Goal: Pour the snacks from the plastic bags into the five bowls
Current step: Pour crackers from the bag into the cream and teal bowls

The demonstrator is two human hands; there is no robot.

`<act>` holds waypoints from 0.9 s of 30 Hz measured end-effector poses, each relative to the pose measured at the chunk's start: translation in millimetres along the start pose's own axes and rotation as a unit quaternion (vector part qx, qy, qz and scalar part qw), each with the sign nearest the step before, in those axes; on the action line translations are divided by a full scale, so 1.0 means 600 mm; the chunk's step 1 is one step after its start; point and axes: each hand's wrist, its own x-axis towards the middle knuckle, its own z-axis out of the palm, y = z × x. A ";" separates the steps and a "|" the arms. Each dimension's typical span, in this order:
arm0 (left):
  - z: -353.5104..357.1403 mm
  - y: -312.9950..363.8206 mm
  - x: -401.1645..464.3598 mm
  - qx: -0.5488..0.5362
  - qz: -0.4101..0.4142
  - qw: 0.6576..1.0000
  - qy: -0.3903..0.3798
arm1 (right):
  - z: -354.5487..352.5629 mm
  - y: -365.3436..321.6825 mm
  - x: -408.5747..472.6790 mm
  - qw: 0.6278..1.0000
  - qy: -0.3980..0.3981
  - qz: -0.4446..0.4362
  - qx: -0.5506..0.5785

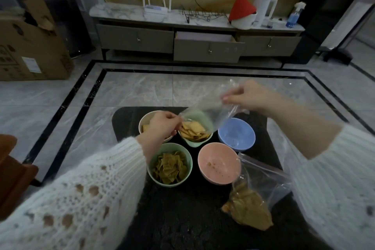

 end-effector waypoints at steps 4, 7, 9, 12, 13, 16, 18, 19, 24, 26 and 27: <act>0.001 0.021 -0.008 -0.020 0.046 0.999 0.011 | -0.035 -0.017 -0.006 0.996 0.041 -0.028 0.072; 0.011 0.018 -0.016 -0.027 -0.009 0.999 -0.040 | -0.008 -0.009 -0.008 0.999 -0.030 0.000 -0.023; 0.013 0.024 -0.017 -0.021 0.008 0.999 -0.041 | 0.000 -0.009 -0.009 0.996 -0.043 0.002 -0.075; -0.002 0.062 -0.031 -0.031 0.114 0.993 -0.008 | -0.025 -0.027 -0.009 0.997 0.060 -0.038 0.033; -0.009 0.073 -0.035 -0.034 0.143 0.989 0.003 | -0.030 -0.031 -0.008 0.990 0.093 -0.045 0.096; -0.033 0.067 -0.027 0.036 0.162 0.986 -0.001 | -0.001 -0.028 -0.013 0.992 0.098 -0.038 0.076; -0.049 0.040 -0.019 0.159 0.140 0.977 -0.029 | 0.036 -0.008 -0.012 0.998 0.051 -0.014 0.031; -0.059 0.024 -0.017 0.229 0.148 0.962 -0.030 | 0.048 0.002 -0.012 0.998 0.047 -0.003 0.033; -0.103 -0.025 -0.016 0.408 0.193 0.892 -0.019 | 0.061 0.026 -0.007 0.979 0.103 0.021 0.172; -0.108 -0.043 -0.010 0.413 0.190 0.890 -0.016 | 0.063 0.027 -0.009 0.968 0.114 0.030 0.221; -0.108 -0.051 -0.007 0.407 0.191 0.893 -0.010 | 0.065 0.030 -0.009 0.965 0.115 0.035 0.233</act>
